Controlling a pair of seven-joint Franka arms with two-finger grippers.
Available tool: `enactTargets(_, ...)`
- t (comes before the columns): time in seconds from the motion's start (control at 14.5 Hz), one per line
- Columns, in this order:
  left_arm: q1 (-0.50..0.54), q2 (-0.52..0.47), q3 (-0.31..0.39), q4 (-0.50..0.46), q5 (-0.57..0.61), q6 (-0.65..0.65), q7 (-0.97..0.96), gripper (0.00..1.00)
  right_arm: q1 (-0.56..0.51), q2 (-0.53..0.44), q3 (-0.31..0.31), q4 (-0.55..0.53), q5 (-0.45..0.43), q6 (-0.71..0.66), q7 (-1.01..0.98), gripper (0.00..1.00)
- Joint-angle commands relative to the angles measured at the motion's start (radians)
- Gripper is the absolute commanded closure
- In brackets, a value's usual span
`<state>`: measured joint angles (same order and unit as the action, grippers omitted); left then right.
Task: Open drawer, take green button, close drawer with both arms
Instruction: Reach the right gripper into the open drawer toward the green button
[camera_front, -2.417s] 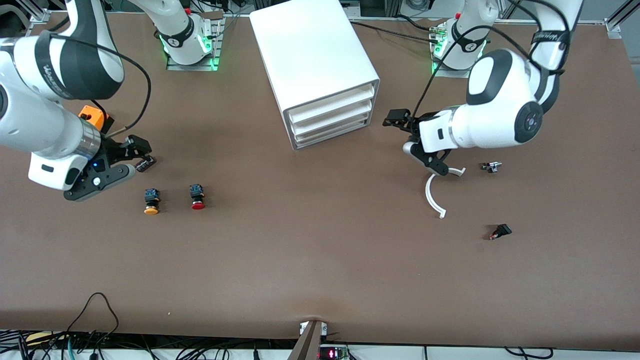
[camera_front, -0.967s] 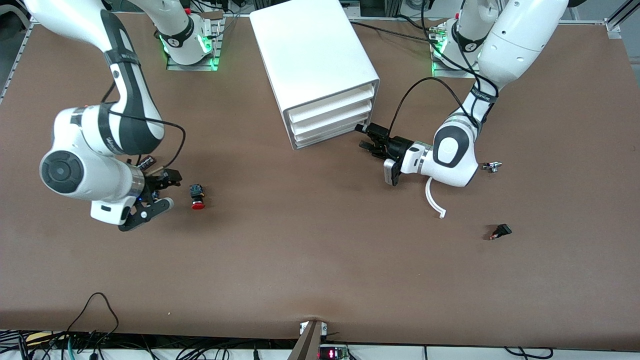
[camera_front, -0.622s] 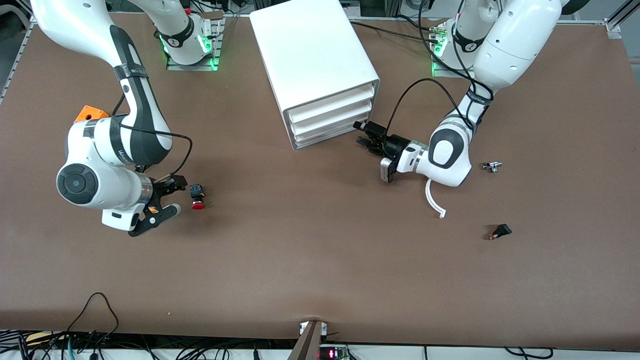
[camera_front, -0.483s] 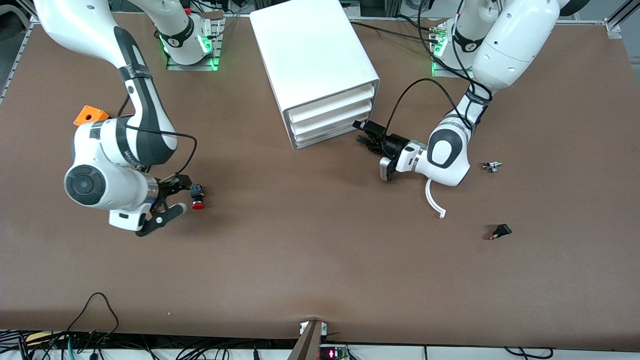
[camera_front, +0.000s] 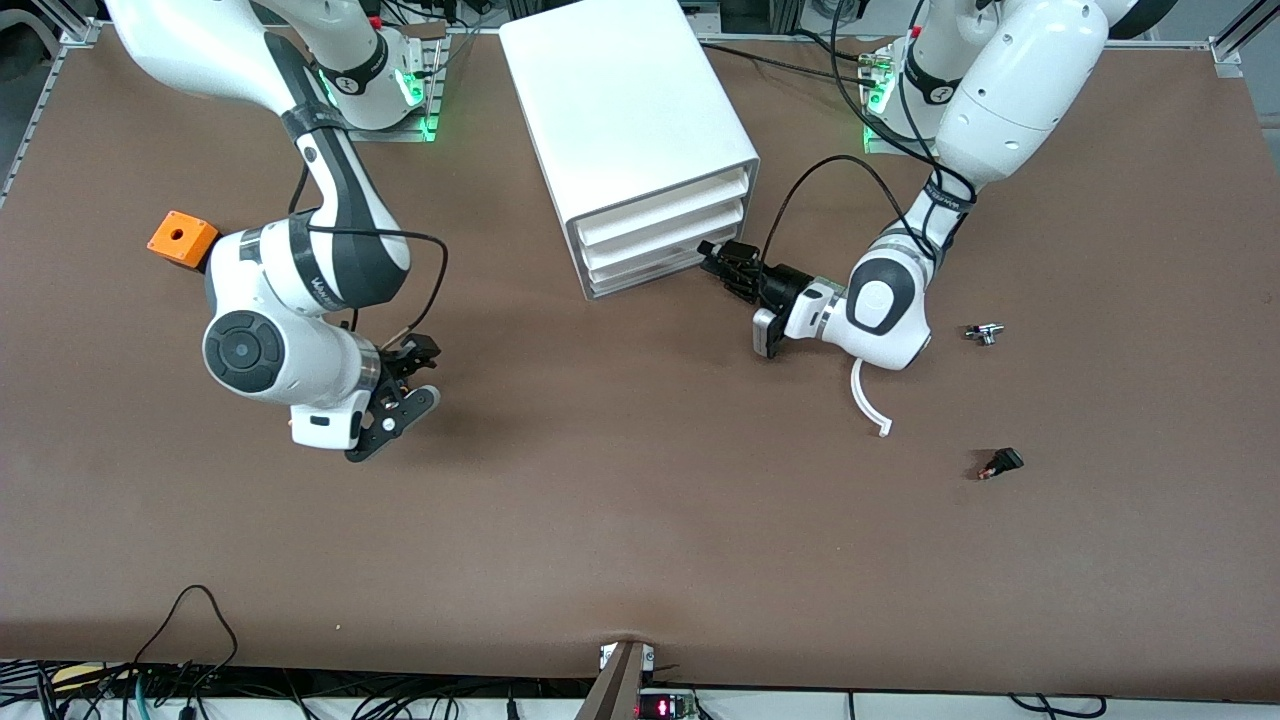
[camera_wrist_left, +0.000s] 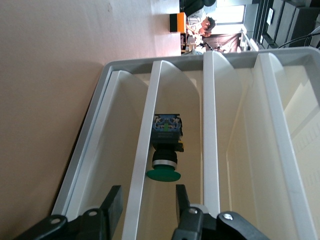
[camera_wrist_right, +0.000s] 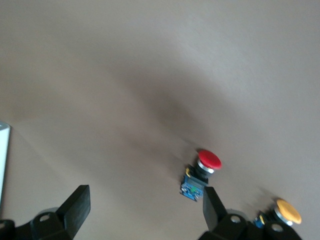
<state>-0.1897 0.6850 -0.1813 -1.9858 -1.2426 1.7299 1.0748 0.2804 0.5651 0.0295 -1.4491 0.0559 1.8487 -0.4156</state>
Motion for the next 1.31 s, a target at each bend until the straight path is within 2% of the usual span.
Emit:
enactTargets(0.0,-0.013,0.010,0.005,-0.010,-0.047,-0.032,0.059,0.49,0.025,-0.001,0.029,0.018,0.009,0.023,-0.025,0.00)
enactTargets(0.21,-0.019,0.013,0.005,-0.011,-0.052,-0.044,0.085,0.49,0.063,-0.011,0.029,0.056,0.007,0.020,-0.055,0.00)
enactTargets(0.35,-0.024,0.019,0.008,-0.010,-0.051,-0.041,0.103,0.47,0.085,-0.011,0.030,0.076,0.009,0.026,-0.144,0.00)
enactTargets(0.48,-0.024,0.024,0.010,-0.010,-0.049,-0.041,0.105,0.47,0.105,0.002,0.030,0.142,0.015,0.027,-0.228,0.00)
enactTargets(0.83,-0.031,0.037,0.010,-0.010,-0.049,-0.032,0.125,0.46,0.218,0.012,0.029,0.144,0.004,0.121,-0.238,0.00)
enactTargets(1.04,-0.040,0.045,0.010,-0.011,-0.049,-0.004,0.143,0.47,0.235,0.025,0.027,0.144,-0.027,0.124,-0.253,0.00)
enactTargets(1.17,-0.042,0.045,0.010,-0.011,-0.049,-0.001,0.143,0.49,0.235,0.025,0.027,0.144,-0.027,0.126,-0.294,0.00)
enactTargets(1.24,-0.048,0.047,0.010,-0.011,-0.049,-0.003,0.143,0.54,0.235,0.025,0.027,0.144,-0.027,0.126,-0.298,0.00)
